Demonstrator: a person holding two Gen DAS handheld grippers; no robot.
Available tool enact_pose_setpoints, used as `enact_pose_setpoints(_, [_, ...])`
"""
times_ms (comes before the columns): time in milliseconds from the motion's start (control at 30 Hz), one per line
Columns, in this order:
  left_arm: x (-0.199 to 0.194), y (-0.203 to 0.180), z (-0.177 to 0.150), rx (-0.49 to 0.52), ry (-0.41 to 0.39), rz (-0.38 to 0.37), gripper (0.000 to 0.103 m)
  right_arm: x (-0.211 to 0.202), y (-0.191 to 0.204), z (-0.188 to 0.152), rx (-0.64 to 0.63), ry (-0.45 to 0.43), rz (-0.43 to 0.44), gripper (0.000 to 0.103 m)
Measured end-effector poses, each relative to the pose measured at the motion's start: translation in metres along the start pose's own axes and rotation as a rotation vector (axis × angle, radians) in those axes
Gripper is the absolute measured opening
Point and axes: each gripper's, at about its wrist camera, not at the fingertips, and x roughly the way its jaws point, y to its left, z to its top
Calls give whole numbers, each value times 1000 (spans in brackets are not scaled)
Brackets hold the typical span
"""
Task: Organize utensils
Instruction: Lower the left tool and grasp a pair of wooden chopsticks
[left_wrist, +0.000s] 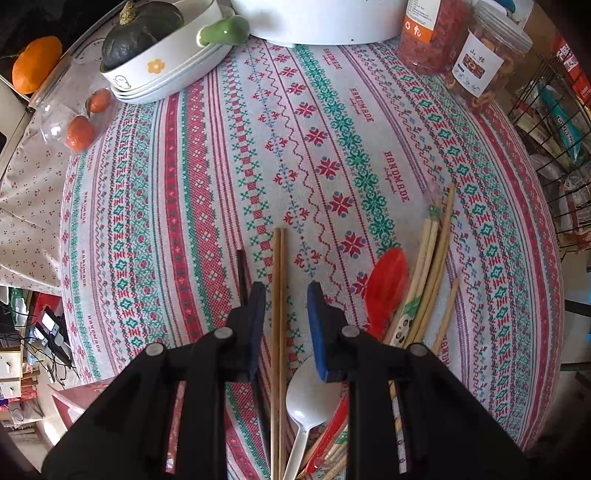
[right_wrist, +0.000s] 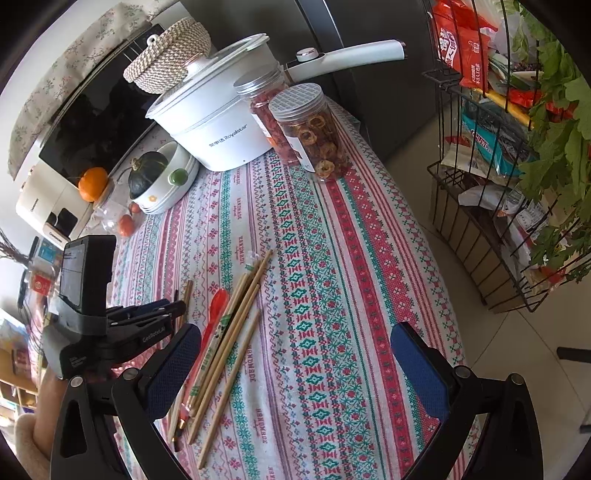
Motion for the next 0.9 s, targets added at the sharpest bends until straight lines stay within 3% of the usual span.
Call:
enact_pose_setpoints(200, [5, 0, -6, -26, 6, 1, 10, 12, 3, -1, -10, 29, -13, 103])
enact_pose_setpoints(300, [-3, 2, -12, -36, -17, -10, 10, 24, 7, -4, -30, 62, -29, 103])
enact_pose_setpoints(533, [-51, 7, -39, 3, -155, -98, 10, 53, 24, -14, -84, 134, -40, 103])
enact_pose_setpoints(733, [-116, 13, -90, 69, -294, -159, 10, 83, 36, -22, -130, 201, -76, 103])
enact_pose_setpoints(900, [-134, 24, -119, 115, -376, -192, 10, 102, 46, -27, -162, 207, -116, 103])
